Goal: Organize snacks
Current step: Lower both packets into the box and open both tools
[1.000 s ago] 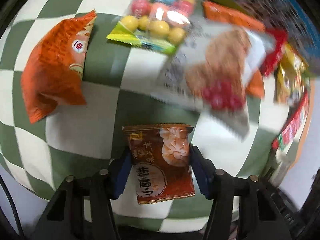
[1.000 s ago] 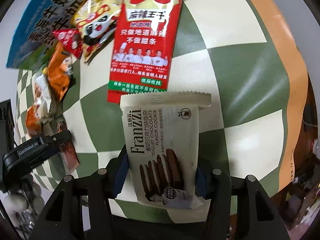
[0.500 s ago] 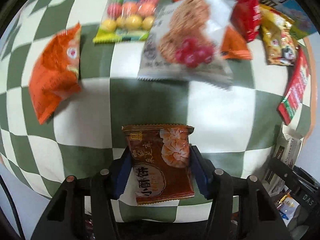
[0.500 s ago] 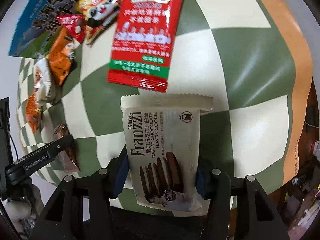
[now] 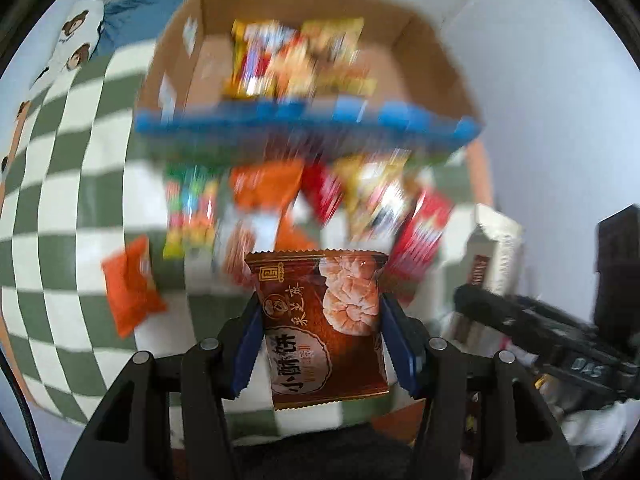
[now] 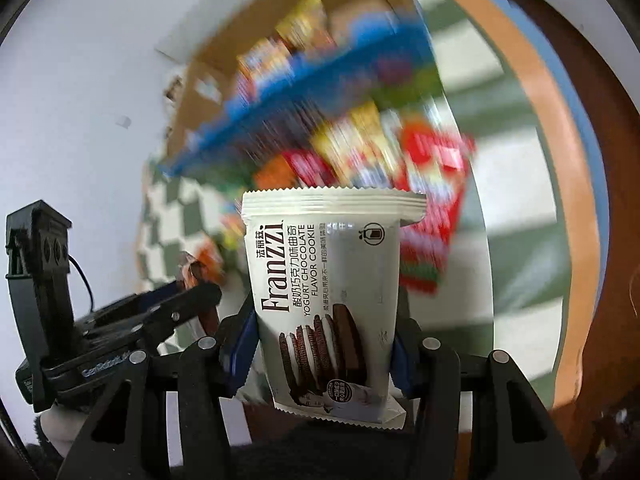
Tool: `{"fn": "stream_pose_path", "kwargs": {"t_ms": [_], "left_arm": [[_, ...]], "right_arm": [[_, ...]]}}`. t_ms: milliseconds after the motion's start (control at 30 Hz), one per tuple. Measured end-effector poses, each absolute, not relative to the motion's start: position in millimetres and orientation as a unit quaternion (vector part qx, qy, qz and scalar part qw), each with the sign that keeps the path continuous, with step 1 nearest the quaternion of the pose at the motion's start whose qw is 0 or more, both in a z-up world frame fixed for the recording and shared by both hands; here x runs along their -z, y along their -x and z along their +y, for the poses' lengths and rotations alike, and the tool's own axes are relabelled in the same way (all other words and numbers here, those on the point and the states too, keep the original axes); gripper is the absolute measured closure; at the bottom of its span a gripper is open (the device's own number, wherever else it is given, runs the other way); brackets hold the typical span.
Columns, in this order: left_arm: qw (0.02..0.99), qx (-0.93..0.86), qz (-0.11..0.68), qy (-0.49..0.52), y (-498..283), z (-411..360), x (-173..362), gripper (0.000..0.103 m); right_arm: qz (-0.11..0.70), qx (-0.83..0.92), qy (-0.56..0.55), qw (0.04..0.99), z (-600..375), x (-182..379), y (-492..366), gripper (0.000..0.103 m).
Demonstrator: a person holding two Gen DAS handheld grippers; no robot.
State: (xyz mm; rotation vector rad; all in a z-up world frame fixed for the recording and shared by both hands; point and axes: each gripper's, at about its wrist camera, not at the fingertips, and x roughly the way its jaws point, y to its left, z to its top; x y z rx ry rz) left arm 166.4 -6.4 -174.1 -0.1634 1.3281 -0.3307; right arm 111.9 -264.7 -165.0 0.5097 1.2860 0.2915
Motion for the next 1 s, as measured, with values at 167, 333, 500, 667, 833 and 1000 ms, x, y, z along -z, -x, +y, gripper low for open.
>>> {"fn": "stream_pose_path", "kwargs": {"t_ms": [167, 333, 500, 667, 833, 1000], "left_arm": [[0.805, 0.146, 0.568, 0.094, -229.0, -7.5, 122.8, 0.049], [0.814, 0.118, 0.563, 0.079, -296.8, 1.4, 108.9, 0.049], [0.785, 0.095, 0.609, 0.068, -358.1, 3.1, 147.7, 0.049], [0.750, 0.074, 0.654, 0.063, -388.9, 4.2, 197.7, 0.049], [0.725, 0.072, 0.682, 0.055, -397.3, -0.1, 235.5, 0.049], [0.710, 0.075, 0.698, 0.051, -399.9, -4.8, 257.3, 0.049]], "right_arm": [[0.545, -0.148, -0.211, 0.798, -249.2, 117.2, -175.7, 0.046], [0.531, -0.135, -0.173, 0.818, -230.1, 103.7, -245.9, 0.046], [0.558, -0.118, -0.141, 0.809, -204.3, 128.0, -312.8, 0.046], [0.599, -0.104, -0.115, 0.785, -187.9, 170.9, -348.8, 0.046], [0.629, -0.093, -0.095, 0.766, -182.4, 209.1, -355.8, 0.046], [0.653, -0.095, -0.088, 0.746, -181.6, 239.5, -357.3, 0.045]]}}
